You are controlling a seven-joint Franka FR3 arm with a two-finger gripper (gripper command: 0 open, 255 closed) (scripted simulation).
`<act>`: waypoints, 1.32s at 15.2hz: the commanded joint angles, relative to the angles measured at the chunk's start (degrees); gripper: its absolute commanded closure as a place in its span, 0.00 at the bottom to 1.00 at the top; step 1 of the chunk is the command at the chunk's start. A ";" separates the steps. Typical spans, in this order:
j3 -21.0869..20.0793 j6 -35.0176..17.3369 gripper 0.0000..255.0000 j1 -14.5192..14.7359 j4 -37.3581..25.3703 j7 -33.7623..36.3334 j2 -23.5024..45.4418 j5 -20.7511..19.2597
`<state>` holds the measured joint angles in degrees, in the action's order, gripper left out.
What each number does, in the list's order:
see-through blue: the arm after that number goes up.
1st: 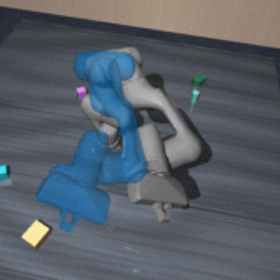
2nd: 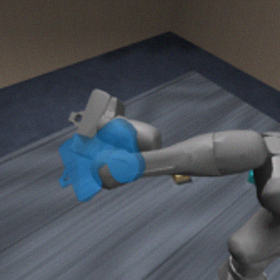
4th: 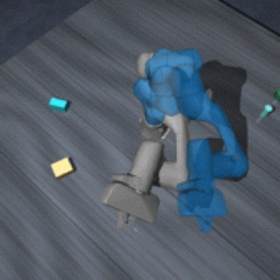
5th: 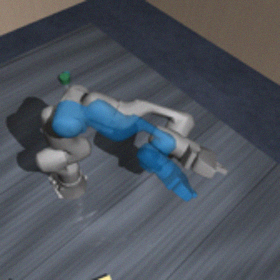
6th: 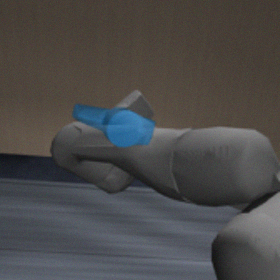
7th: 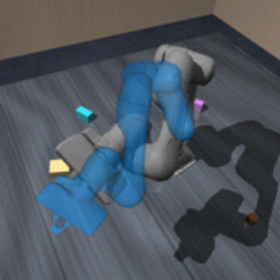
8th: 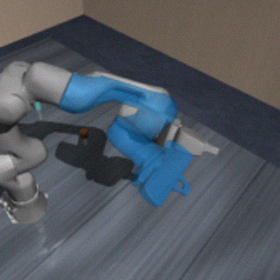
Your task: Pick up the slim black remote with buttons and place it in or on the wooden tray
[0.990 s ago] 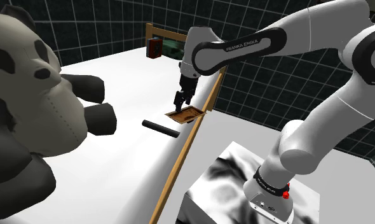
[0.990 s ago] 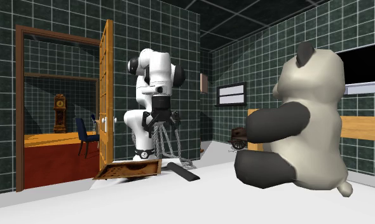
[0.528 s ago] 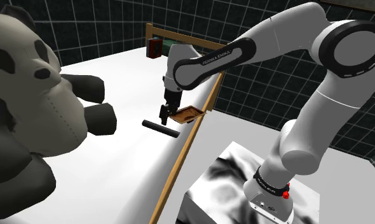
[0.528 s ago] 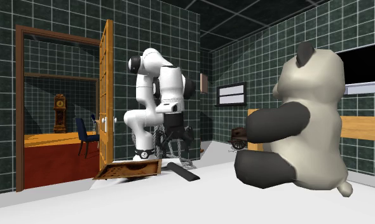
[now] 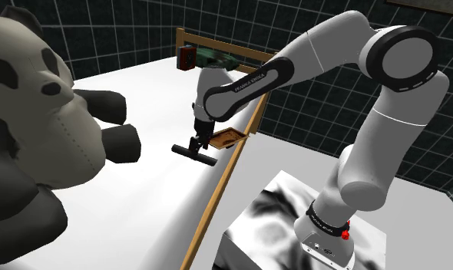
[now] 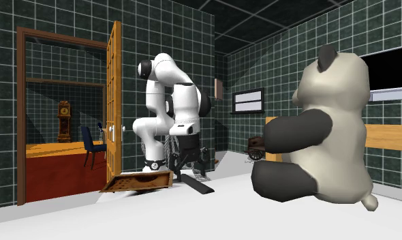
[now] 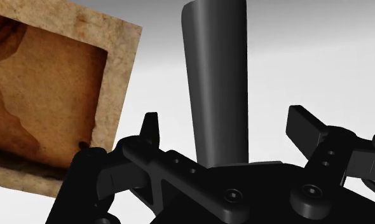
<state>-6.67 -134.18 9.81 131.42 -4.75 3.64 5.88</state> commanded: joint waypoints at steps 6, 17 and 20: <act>-0.09 -1.03 0.00 0.11 0.20 0.12 0.78 -0.02; -0.11 -1.06 1.00 0.13 0.40 0.16 0.61 0.01; -0.07 0.48 1.00 0.09 -0.25 0.19 -0.29 0.01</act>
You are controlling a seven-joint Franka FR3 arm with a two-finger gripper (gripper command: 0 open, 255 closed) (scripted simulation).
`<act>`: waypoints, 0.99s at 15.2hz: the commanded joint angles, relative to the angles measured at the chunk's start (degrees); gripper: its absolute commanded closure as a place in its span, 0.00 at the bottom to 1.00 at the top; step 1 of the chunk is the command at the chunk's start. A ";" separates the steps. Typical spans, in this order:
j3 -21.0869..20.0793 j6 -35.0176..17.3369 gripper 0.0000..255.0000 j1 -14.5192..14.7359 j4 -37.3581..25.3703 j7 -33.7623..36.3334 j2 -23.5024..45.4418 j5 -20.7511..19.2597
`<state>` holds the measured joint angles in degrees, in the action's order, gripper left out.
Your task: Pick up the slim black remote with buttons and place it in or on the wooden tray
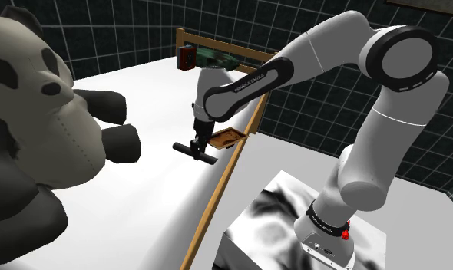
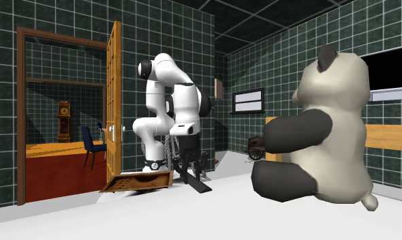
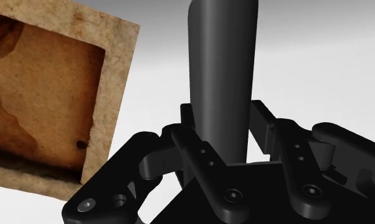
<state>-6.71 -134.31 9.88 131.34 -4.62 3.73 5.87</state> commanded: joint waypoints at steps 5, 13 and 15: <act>0.02 4.41 1.00 -0.05 -1.56 0.23 -2.81 0.05; 0.11 10.52 1.00 -0.14 -4.40 0.53 -6.09 0.05; 0.15 12.05 1.00 -0.16 -5.23 0.61 -6.79 0.04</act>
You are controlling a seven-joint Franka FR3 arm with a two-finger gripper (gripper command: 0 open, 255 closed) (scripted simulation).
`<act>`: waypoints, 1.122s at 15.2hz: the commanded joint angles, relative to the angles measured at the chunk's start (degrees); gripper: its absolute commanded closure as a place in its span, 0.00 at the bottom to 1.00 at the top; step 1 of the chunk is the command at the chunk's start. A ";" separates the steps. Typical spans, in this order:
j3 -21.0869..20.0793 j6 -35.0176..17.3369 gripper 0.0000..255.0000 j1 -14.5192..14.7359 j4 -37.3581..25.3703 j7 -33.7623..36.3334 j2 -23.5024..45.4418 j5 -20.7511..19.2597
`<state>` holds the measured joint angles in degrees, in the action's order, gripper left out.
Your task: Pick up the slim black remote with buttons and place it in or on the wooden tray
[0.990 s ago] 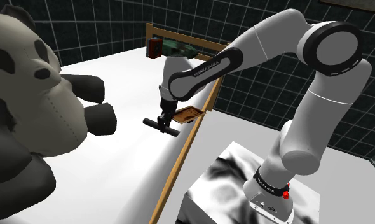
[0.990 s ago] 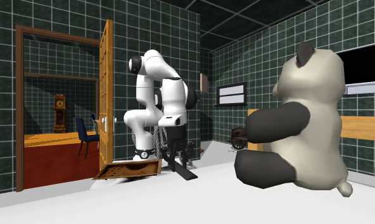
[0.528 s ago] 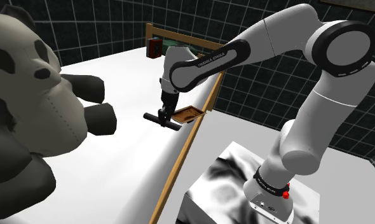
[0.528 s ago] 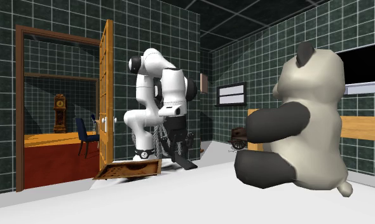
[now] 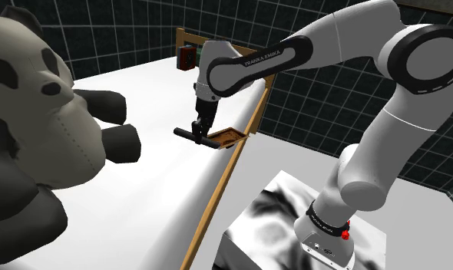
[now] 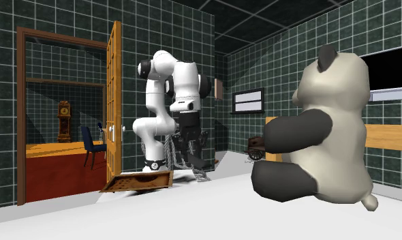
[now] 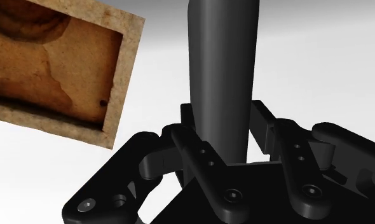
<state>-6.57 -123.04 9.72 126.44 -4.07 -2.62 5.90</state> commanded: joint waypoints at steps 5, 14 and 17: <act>0.08 4.60 1.00 -0.05 -2.62 0.28 -1.98 -0.03; 5.58 5.38 1.00 -4.53 1.58 -9.33 -6.17 -0.70; 8.09 5.39 1.00 -6.48 2.70 -13.48 -6.98 -1.30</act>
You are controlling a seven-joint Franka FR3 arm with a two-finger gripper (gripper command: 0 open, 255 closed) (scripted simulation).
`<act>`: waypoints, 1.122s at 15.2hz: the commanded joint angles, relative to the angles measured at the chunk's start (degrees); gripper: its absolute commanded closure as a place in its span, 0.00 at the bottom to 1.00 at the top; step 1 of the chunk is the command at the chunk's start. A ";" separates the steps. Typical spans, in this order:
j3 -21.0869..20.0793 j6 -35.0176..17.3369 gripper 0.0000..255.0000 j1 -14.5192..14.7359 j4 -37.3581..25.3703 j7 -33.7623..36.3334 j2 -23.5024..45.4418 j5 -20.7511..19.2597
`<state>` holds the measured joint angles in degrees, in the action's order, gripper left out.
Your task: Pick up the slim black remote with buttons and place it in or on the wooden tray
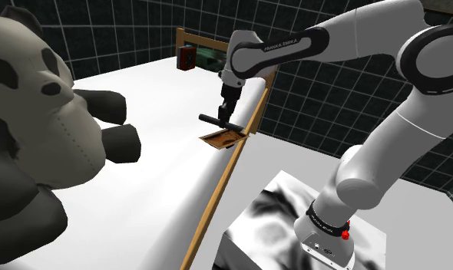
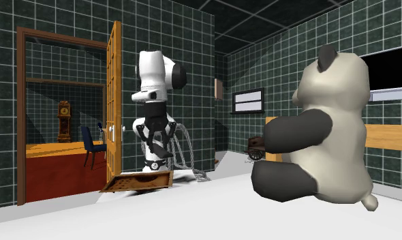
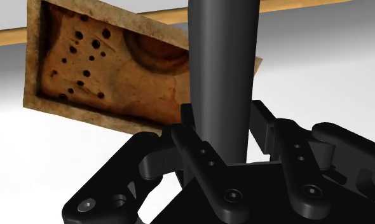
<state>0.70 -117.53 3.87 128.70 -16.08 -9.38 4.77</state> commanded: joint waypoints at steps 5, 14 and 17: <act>4.53 -0.82 1.00 -3.44 1.51 -7.53 -0.18 -1.11; 4.62 -7.92 1.00 -3.35 5.38 -8.33 3.10 -0.46; 4.63 -9.04 1.00 -3.33 5.90 -8.48 3.70 -0.33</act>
<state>5.35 -126.25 0.52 134.44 -24.57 -5.79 4.40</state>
